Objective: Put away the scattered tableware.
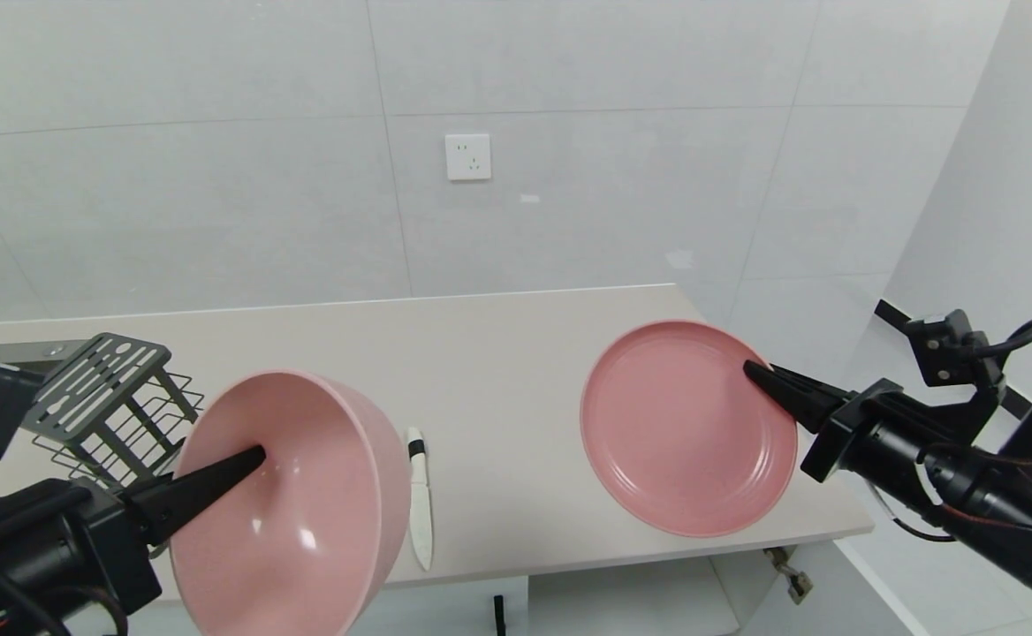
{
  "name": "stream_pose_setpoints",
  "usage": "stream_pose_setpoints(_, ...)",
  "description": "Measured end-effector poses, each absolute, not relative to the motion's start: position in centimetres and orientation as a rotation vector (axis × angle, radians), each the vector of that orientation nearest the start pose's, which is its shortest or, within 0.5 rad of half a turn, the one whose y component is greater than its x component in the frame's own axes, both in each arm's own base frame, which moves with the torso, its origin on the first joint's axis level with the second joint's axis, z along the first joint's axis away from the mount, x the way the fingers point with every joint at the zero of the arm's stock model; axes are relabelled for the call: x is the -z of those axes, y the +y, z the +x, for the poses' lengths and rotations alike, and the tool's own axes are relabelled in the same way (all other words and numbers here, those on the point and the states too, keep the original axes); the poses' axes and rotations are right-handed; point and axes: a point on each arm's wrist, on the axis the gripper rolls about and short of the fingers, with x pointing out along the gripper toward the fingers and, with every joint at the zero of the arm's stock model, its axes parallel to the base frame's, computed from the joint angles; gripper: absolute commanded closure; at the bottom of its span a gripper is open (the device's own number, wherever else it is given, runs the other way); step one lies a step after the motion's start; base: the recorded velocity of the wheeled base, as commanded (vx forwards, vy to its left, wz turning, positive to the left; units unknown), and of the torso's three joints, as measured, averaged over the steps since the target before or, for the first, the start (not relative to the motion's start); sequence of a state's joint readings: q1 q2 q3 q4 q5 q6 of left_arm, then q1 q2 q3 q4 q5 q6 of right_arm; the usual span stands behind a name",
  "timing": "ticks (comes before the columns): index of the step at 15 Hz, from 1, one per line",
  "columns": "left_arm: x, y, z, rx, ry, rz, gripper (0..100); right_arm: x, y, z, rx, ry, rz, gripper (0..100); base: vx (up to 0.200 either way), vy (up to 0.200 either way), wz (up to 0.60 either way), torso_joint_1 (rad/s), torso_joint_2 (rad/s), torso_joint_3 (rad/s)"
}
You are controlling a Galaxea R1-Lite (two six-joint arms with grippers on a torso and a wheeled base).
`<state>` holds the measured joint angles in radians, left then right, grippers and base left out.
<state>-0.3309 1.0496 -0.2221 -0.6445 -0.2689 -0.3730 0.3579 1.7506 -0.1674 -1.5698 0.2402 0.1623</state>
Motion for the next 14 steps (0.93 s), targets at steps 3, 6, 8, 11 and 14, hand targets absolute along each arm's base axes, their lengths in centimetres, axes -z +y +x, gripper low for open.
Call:
stream_pose_setpoints(3,-16.17,-4.54,11.57,0.552,0.292,-0.326,100,-11.65,8.92,21.01,-0.615,0.064,0.128,100,-0.200,0.000,0.00,0.012,0.00,0.001)
stream_pose_setpoints(6,-15.95,-4.55,11.58,0.555,0.283,-0.318,100,-11.59,8.99,20.94,-0.620,0.065,0.120,100,-0.200,0.000,0.00,-0.012,0.00,0.002)
stream_pose_setpoints(8,-15.75,-4.56,11.72,0.553,0.281,-0.318,100,-11.56,9.00,20.91,-0.621,0.067,0.120,100,-0.200,0.000,0.00,0.002,0.01,-0.002)
stream_pose_setpoints(11,-15.52,-4.58,11.86,0.548,0.294,-0.318,100,-11.49,8.98,20.83,-0.621,0.071,0.118,100,-0.200,0.000,0.00,0.002,0.01,0.004)
stream_pose_setpoints(14,-15.38,-4.60,11.90,0.547,0.304,-0.318,100,-11.37,8.94,20.74,-0.620,0.077,0.117,100,0.000,0.000,0.00,0.000,0.00,0.000)
